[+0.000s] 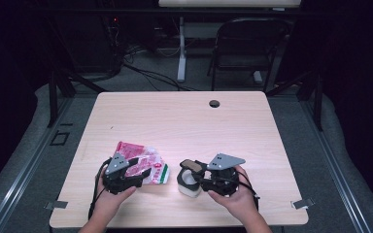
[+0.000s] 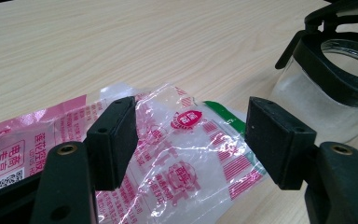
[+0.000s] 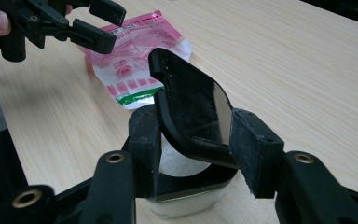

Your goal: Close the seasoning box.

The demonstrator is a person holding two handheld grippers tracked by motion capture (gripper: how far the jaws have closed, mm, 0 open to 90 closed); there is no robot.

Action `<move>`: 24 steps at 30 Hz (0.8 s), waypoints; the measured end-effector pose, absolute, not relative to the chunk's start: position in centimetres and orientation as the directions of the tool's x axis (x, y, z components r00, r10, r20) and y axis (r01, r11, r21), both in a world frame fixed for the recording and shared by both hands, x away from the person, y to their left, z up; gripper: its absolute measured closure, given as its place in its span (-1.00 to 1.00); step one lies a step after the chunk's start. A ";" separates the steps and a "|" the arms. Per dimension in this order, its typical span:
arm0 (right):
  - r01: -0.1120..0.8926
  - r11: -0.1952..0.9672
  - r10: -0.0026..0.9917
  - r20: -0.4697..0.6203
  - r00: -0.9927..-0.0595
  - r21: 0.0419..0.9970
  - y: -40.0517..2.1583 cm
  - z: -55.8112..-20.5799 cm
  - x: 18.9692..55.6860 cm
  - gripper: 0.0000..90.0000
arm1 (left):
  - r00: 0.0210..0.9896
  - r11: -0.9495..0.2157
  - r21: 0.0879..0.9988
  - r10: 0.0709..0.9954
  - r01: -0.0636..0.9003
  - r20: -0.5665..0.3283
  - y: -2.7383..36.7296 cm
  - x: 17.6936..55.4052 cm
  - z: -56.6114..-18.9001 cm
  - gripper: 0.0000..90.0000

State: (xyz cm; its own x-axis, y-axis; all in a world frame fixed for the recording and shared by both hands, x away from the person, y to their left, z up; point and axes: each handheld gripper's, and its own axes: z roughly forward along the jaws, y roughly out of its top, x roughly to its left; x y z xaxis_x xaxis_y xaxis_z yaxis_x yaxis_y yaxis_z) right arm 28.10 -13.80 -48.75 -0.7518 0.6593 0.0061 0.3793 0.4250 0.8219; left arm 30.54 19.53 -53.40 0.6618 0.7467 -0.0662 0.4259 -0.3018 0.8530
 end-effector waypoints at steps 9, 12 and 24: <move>0.373 0.439 0.643 0.003 -0.766 0.817 -13.4 -49.0 28.0 0.03 | 0.662 -0.302 0.852 0.747 0.427 -0.067 19.5 30.5 -53.4 -0.24; 0.368 0.452 0.633 -0.001 -0.774 0.812 -13.1 -49.1 28.0 0.03 | 0.661 -0.302 0.852 0.747 0.428 -0.068 19.6 30.6 -53.4 -0.24; 0.349 0.491 0.611 -0.029 -0.791 0.798 -12.6 -49.5 27.8 0.02 | 0.665 -0.307 0.852 0.744 0.425 -0.063 19.5 30.5 -53.4 -0.24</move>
State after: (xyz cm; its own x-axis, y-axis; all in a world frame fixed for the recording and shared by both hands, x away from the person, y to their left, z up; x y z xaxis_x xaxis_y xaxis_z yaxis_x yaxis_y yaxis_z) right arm 27.85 -12.60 -49.48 -0.7912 0.6109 -0.0293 0.3493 0.4907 0.7982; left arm 30.55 19.52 -53.41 0.6650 0.7441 -0.0634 0.4248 -0.3071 0.8516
